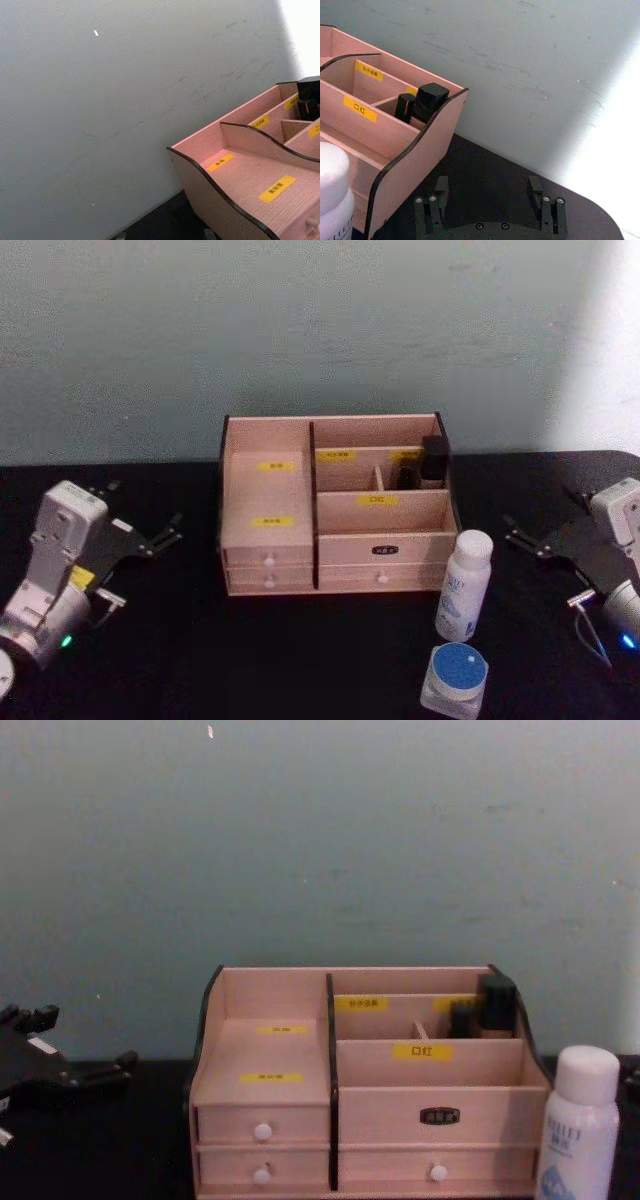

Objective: Pick up the facial cleanser and watermelon frost from the table and place them into the tiered storage box.

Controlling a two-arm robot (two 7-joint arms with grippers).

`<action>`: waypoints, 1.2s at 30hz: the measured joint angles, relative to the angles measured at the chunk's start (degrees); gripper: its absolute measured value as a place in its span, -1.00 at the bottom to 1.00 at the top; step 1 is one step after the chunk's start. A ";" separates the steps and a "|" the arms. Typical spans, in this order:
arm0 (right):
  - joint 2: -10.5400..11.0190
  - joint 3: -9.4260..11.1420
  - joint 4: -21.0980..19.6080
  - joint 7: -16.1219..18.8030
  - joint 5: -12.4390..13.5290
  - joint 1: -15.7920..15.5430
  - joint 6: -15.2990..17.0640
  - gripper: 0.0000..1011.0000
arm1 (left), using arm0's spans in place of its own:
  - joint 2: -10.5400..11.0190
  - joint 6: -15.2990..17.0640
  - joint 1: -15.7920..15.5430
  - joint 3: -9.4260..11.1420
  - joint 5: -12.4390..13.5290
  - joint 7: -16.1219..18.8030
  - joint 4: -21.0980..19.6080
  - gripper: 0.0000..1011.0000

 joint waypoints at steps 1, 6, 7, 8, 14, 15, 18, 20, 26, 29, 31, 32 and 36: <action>0.00 0.00 0.00 0.00 0.00 0.00 0.00 0.98 | 0.00 0.00 0.00 0.00 0.00 0.00 0.00 0.98; 0.00 0.00 0.00 0.00 0.00 0.00 0.00 0.98 | 0.00 0.00 0.00 0.00 0.00 0.00 0.00 0.98; 0.00 0.00 0.00 0.00 0.00 0.00 0.00 0.98 | 0.00 0.00 0.00 0.00 0.00 0.00 0.00 0.98; 0.00 0.00 0.00 0.00 0.00 0.00 0.00 0.98 | 0.00 0.00 0.00 0.00 0.00 0.00 0.00 0.98; 0.00 0.00 0.00 0.00 0.00 0.00 0.00 0.98 | 0.00 0.00 0.00 0.00 0.00 0.00 0.00 0.98; 0.00 0.00 0.00 0.00 0.00 0.00 0.00 0.98 | 0.00 0.00 0.00 0.00 0.00 0.00 0.00 0.98; 0.00 0.00 0.00 0.00 0.00 0.00 0.00 0.98 | 0.00 0.00 0.00 0.00 0.00 0.00 0.00 0.98; 0.00 0.00 0.00 0.00 0.00 0.00 0.00 0.98 | 0.00 0.00 0.00 0.00 0.00 0.00 0.00 0.98; 0.00 0.00 0.00 0.00 0.00 0.00 0.00 0.98 | 0.00 0.00 0.00 0.00 0.00 0.00 0.00 0.98; 0.00 0.00 0.00 0.00 0.00 0.00 0.00 0.98 | 0.00 0.00 0.00 0.00 0.00 0.00 0.00 0.98; 0.00 0.00 0.00 0.00 0.00 0.00 0.00 0.98 | 0.00 0.00 0.00 0.00 0.00 0.00 0.00 0.98; 0.00 0.00 0.00 0.00 0.00 0.00 0.00 0.98 | 0.00 0.00 0.00 0.00 0.00 0.00 0.00 0.98; 0.00 0.00 0.00 0.00 0.00 0.00 0.00 0.98 | 0.00 0.00 0.00 0.00 0.00 0.00 0.00 0.98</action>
